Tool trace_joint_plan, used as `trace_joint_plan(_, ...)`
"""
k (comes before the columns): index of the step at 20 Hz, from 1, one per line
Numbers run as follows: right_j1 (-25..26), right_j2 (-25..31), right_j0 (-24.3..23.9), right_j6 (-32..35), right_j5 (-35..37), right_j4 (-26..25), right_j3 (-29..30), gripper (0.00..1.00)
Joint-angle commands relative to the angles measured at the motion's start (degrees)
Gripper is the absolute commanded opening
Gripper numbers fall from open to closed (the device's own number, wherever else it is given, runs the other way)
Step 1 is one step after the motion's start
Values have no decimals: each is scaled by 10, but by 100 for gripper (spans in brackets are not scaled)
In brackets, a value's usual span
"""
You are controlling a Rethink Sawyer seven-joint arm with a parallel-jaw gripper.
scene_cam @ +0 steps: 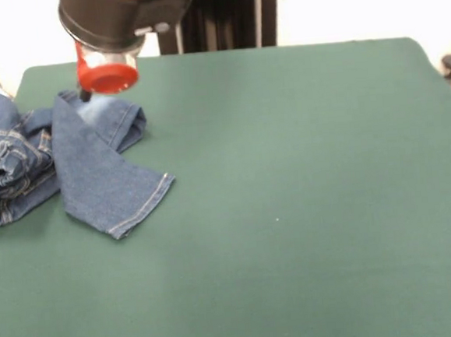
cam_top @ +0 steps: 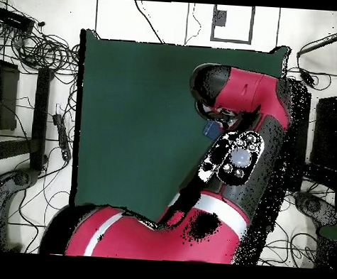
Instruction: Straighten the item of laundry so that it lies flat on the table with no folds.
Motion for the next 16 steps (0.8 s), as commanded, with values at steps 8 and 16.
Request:
trace_joint_plan(8,117,-5,-31,168,28,26,-158,0)
trace_joint_plan(16,145,-13,-43,166,21,32,-216,0)
